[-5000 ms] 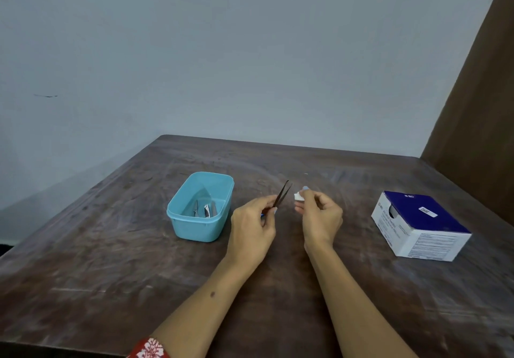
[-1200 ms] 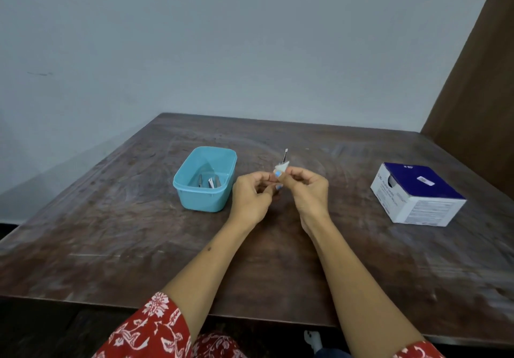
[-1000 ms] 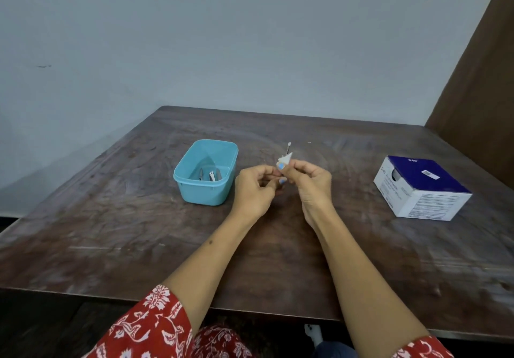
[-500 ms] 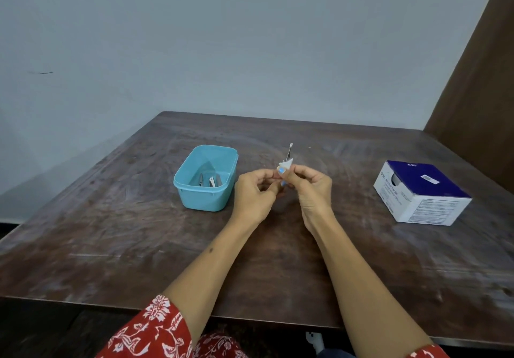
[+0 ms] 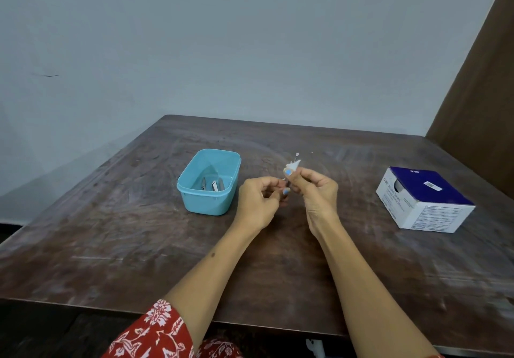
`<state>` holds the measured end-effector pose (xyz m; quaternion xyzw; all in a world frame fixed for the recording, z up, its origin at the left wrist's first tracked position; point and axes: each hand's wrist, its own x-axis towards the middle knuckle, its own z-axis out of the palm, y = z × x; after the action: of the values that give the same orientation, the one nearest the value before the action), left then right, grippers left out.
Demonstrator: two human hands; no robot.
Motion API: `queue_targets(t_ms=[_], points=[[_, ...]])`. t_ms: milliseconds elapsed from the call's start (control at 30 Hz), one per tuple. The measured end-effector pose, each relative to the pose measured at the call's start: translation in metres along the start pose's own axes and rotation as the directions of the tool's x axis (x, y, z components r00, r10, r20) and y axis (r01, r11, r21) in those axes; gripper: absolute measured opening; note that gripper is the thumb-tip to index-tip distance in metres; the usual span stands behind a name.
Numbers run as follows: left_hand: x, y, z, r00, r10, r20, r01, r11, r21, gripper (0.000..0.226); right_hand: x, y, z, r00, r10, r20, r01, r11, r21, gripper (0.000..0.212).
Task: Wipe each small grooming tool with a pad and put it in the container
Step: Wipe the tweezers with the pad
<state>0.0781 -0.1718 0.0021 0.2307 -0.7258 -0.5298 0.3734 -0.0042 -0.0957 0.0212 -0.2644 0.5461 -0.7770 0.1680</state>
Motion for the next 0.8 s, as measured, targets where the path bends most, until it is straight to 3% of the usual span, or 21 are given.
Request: queue_targets(t_ms=[100,300,467,667,800], points=[[0.0025,-0.0003,-0.0031,0.999,0.025,-0.023,-0.024,0.999,0.024,0.021,-0.0028,0.0023,0.0021,0.997,0.007,0.076,0.0,0.996,-0.091,0.011],[0.0014,-0.0022,0.0014,0.999,-0.004,0.043,0.003,1.0,0.014,0.015,0.0029,-0.0002,-0.002,0.99,-0.044,-0.131,0.044,0.999,-0.003,0.005],[0.0017,-0.0026,-0.002,0.999,0.046,-0.022,-0.045,0.999,0.027,0.021,-0.0024,0.0035,0.0023,0.999,0.034,0.04,-0.03,0.995,-0.099,0.004],[-0.001,-0.0016,0.0019,0.998,-0.022,0.063,0.02,0.999,0.026,0.011,0.0012,-0.0018,0.0009,0.985,-0.106,-0.133,0.108,0.994,0.008,0.011],[-0.0005,-0.0022,0.0007,1.0,-0.01,0.006,0.01,1.0,0.002,0.016,-0.0009,0.0034,0.0017,1.0,0.002,-0.014,-0.003,0.997,-0.08,0.006]])
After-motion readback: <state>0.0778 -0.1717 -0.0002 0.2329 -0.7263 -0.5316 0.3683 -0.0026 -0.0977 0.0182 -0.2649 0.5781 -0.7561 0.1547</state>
